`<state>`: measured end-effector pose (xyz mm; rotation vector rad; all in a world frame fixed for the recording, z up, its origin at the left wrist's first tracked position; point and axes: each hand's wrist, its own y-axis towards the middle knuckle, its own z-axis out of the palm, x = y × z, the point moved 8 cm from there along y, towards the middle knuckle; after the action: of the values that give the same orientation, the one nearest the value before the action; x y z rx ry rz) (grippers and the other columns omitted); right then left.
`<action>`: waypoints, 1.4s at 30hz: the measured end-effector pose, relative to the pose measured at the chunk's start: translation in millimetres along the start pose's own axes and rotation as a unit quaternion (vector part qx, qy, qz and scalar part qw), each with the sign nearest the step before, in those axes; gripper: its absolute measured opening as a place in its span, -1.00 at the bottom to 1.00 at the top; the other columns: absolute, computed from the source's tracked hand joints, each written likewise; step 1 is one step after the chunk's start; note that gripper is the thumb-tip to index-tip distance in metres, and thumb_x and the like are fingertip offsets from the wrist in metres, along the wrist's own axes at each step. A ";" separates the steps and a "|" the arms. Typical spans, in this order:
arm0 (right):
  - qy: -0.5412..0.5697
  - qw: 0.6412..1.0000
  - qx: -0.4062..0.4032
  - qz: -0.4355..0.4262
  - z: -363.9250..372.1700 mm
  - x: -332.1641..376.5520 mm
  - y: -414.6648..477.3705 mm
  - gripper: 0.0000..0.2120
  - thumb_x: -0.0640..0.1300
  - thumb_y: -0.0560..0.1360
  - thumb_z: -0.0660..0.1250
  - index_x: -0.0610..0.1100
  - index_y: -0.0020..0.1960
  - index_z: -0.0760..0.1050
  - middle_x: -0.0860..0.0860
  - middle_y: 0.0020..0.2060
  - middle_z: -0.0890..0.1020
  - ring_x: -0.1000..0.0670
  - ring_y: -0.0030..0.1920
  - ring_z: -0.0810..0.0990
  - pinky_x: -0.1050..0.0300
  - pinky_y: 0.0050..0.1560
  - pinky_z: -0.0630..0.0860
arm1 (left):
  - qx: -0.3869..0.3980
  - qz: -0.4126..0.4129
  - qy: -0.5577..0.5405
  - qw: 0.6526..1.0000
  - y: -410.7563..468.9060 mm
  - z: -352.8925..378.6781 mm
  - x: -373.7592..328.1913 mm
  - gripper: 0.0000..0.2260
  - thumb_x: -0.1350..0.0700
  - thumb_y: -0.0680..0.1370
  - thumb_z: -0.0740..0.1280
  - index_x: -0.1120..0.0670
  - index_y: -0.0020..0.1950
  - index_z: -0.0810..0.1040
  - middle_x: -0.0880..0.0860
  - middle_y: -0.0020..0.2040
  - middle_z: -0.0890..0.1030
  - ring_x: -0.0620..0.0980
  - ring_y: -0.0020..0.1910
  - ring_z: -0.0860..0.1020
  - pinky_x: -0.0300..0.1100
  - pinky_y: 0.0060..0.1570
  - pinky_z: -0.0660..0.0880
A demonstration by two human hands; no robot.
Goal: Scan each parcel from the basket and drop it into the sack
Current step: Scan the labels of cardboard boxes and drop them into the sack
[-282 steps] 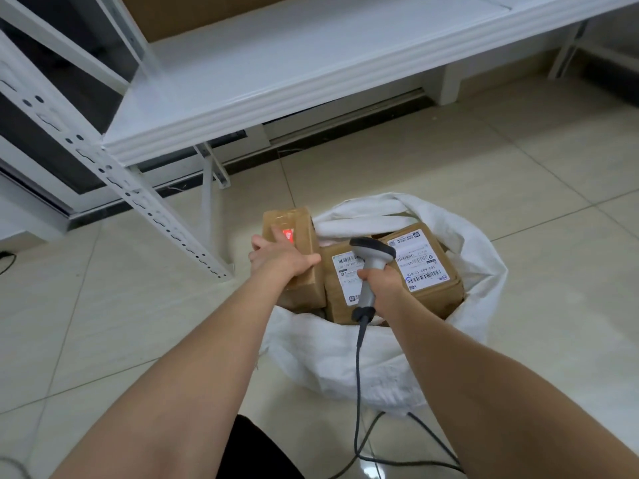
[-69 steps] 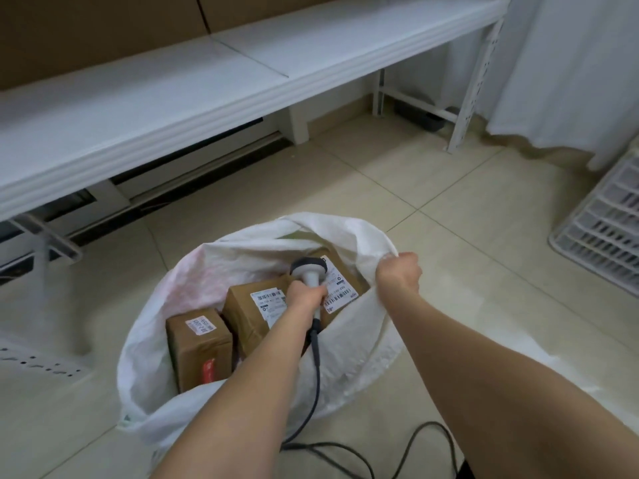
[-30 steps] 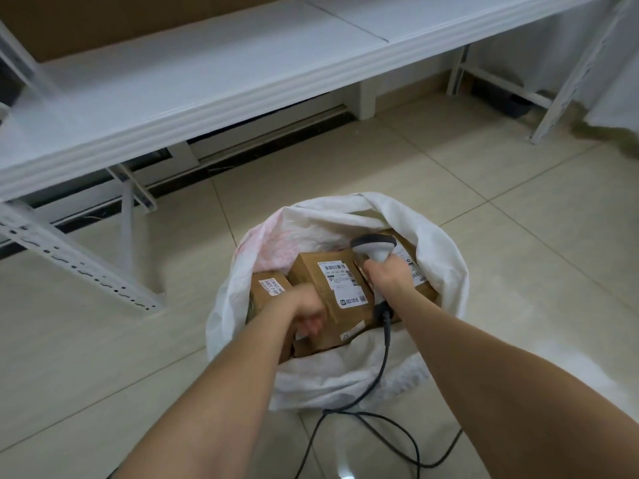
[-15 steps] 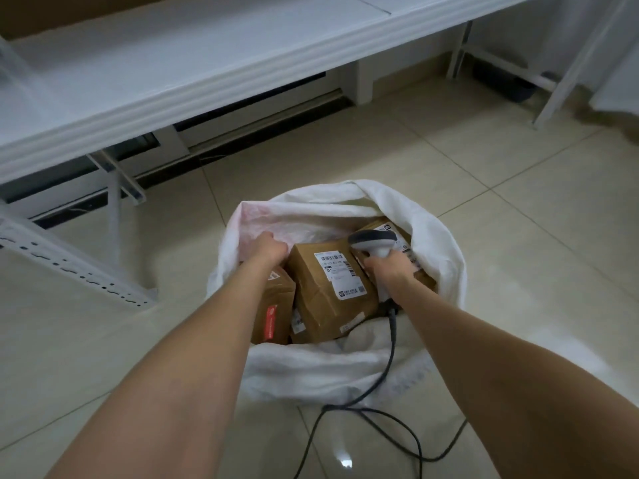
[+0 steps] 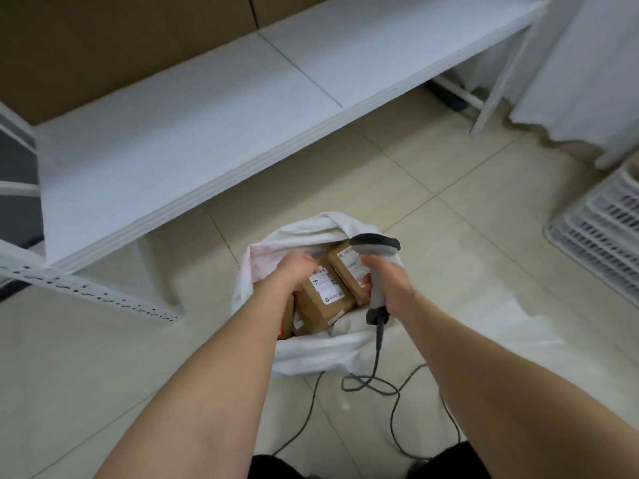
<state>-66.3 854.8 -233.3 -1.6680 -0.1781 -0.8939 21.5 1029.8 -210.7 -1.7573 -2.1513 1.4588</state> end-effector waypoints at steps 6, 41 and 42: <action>0.095 0.995 0.028 0.013 -45.8 61.9 -105.9 -0.85 -0.12 0.52 0.37 -0.20 -0.06 0.46 -0.08 -0.45 0.47 0.00 -0.49 0.42 0.19 -0.44 0.41 | -0.018 0.051 0.033 0.998 -97.9 -26.9 -99.4 -0.74 0.22 0.56 0.22 0.12 0.20 0.59 0.09 0.18 0.59 0.12 0.15 0.54 -0.11 0.16 0.49; 0.452 0.878 -0.114 -0.108 -585.7 260.7 -368.0 -0.93 -0.22 0.54 0.32 -0.21 -0.11 0.48 -0.04 -0.44 0.49 0.04 -0.51 0.45 0.19 -0.43 0.44 | 0.077 0.322 0.086 0.940 -439.2 214.6 -654.6 -0.75 0.25 0.55 0.24 0.14 0.20 0.57 0.10 0.19 0.56 0.07 0.19 0.49 -0.09 0.18 0.48; 0.458 0.874 -0.117 -0.107 -607.7 261.1 -363.4 -0.92 -0.23 0.54 0.32 -0.21 -0.12 0.48 -0.03 -0.45 0.49 0.05 -0.52 0.45 0.19 -0.43 0.44 | 0.083 0.320 0.089 0.940 -441.2 233.9 -666.4 -0.75 0.25 0.55 0.25 0.14 0.19 0.58 0.11 0.19 0.57 0.08 0.19 0.49 -0.09 0.18 0.48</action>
<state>-364.1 340.7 232.0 -1.2768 0.4216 -1.8388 -190.7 394.5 284.1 -2.5360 -1.3753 1.4326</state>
